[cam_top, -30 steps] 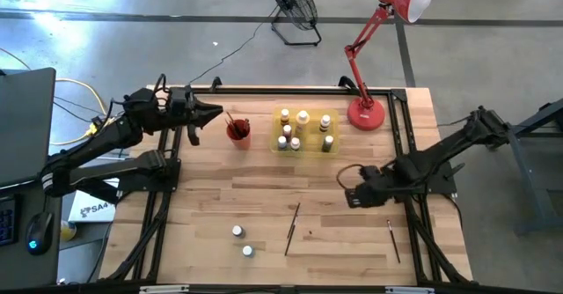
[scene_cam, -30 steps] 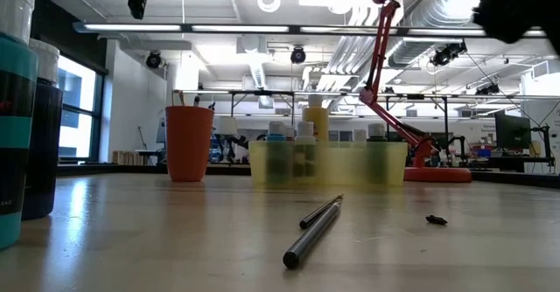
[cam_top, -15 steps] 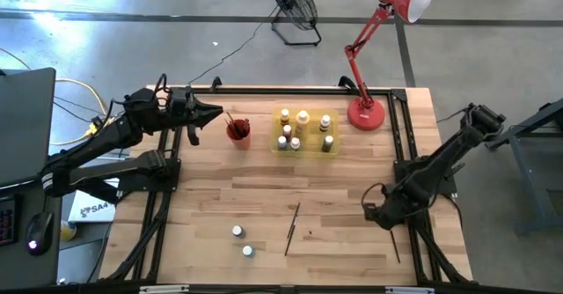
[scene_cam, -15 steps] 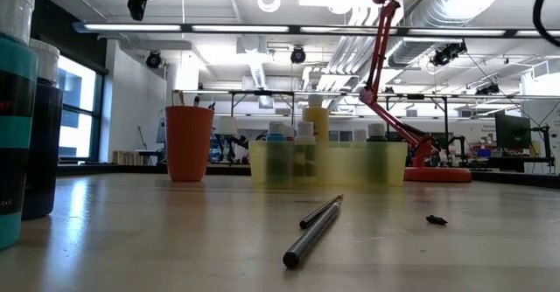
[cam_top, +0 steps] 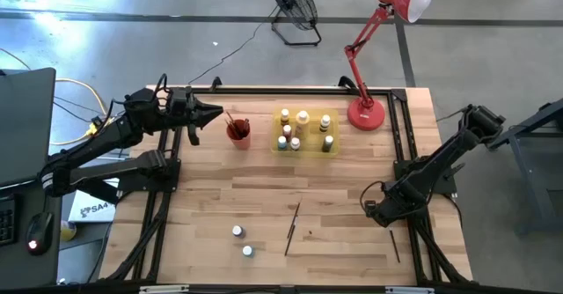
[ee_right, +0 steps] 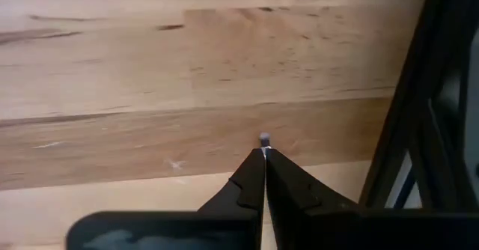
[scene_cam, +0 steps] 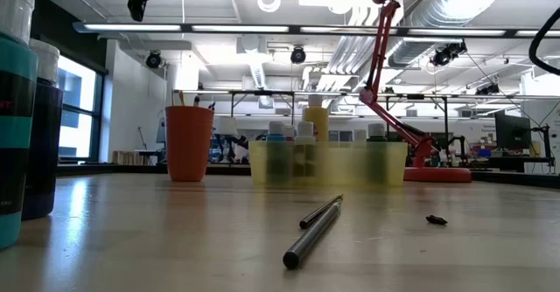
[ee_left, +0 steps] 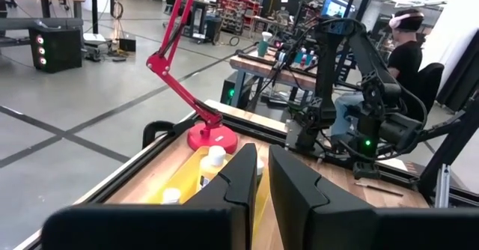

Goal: Pick & Place Paint Supplies
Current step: Put the silver paintbrush into the orange cup

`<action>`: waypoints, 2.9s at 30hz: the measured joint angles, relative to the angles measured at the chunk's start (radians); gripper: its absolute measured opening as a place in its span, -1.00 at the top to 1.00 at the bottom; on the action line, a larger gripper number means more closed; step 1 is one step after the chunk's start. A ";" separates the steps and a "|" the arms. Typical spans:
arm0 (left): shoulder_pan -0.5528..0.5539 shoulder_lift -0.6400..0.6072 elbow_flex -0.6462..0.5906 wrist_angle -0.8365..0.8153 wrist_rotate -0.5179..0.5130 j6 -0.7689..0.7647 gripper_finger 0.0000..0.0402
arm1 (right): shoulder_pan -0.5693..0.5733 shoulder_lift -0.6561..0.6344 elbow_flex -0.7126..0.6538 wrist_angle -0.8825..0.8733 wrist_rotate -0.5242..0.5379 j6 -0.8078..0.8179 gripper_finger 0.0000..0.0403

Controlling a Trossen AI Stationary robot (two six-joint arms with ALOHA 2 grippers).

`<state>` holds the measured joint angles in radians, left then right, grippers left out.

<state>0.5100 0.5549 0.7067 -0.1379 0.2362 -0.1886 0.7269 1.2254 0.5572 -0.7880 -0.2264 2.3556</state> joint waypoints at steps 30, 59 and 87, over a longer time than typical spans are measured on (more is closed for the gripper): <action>0.000 0.000 0.000 -0.045 -0.004 -0.004 0.84 | 0.019 0.150 -0.034 0.155 -0.037 0.004 0.66; 0.000 0.000 0.000 -0.045 -0.004 0.001 0.84 | 0.019 0.042 -0.042 0.221 0.073 -0.031 0.99; 0.000 0.071 0.000 -0.119 0.222 -0.153 0.83 | -0.286 -0.120 0.083 0.632 0.636 -0.881 0.99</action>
<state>0.5098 0.6259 0.7067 -0.2569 0.4582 -0.3416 0.4407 1.1057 0.6406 -0.1558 0.4094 1.4744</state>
